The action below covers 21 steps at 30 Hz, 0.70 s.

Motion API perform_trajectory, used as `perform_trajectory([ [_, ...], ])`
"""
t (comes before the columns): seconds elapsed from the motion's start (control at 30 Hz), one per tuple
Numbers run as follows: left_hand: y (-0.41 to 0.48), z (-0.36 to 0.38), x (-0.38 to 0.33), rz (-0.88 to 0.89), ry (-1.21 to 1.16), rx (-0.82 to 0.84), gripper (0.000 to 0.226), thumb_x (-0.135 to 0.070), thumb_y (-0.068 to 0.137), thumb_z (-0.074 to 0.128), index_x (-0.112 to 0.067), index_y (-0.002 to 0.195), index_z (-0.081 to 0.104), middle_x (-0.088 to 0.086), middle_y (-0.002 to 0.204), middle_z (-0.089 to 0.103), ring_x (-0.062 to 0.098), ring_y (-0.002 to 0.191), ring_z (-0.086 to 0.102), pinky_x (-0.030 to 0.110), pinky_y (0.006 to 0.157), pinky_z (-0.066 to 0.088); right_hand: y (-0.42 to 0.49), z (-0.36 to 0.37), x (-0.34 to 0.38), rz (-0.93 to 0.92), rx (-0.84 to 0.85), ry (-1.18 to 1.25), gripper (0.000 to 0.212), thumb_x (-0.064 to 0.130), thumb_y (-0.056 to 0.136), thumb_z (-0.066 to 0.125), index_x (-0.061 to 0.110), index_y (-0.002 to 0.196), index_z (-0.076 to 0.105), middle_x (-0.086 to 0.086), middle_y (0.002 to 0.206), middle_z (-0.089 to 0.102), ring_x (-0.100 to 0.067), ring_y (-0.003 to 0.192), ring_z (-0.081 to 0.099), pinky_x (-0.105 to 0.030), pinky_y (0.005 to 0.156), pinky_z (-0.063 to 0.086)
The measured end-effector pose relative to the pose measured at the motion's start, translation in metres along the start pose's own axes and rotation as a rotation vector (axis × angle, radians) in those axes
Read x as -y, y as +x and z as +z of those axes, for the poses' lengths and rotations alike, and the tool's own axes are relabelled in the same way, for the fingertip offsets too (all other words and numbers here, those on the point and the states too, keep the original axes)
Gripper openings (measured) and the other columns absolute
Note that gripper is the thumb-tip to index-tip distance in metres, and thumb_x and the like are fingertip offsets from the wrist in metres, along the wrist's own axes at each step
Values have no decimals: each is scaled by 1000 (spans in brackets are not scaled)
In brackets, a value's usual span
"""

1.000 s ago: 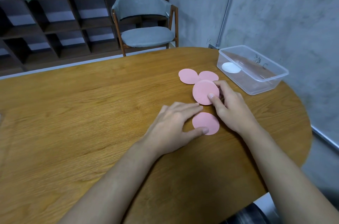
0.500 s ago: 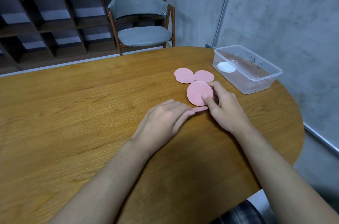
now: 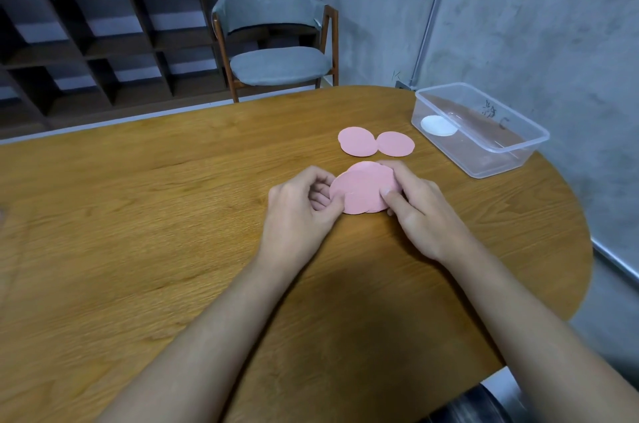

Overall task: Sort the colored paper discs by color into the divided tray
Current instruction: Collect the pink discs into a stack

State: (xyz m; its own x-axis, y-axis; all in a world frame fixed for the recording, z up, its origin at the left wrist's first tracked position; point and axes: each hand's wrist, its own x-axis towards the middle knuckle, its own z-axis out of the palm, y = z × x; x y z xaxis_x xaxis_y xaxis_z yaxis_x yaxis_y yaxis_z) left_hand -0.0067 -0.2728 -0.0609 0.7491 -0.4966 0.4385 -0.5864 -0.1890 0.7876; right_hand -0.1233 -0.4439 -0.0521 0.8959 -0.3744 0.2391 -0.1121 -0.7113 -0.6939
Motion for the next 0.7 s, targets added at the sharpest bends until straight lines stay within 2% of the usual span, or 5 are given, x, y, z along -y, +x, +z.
perform_trajectory([
  [0.1,1,0,1,-33,-8,17,20,-15,84,82,-18,102,76,-8,83,75,6,66,69,20,70,59,-2,2,5,-15,18,10,35,17,108,41,34,137,52,31,89,59,7,94,55,-7,79,35],
  [0.2,1,-1,0,-62,25,55,41,-23,85,83,-23,124,74,-13,89,77,-3,68,70,13,76,57,-3,3,8,-26,50,0,44,13,109,38,33,148,45,18,124,61,3,113,53,-5,90,34],
  [0.3,1,-2,-2,-76,9,68,43,-24,87,82,-24,129,73,-16,84,76,-4,67,68,10,77,55,-4,5,9,-29,76,-3,53,10,108,38,29,158,36,8,151,50,-3,134,45,-12,108,31],
  [0.53,1,0,-3,-22,-42,42,35,-18,82,87,-18,115,76,-8,91,77,2,73,71,16,74,58,-6,9,14,-38,133,-143,75,23,103,49,31,164,5,14,170,15,-1,153,17,-29,122,22],
  [0.7,-5,0,3,149,57,15,30,-22,83,86,-14,111,78,-4,91,80,3,73,72,22,72,59,-8,8,11,-63,75,-162,69,37,106,50,31,163,12,14,166,26,6,146,22,-24,116,25],
])
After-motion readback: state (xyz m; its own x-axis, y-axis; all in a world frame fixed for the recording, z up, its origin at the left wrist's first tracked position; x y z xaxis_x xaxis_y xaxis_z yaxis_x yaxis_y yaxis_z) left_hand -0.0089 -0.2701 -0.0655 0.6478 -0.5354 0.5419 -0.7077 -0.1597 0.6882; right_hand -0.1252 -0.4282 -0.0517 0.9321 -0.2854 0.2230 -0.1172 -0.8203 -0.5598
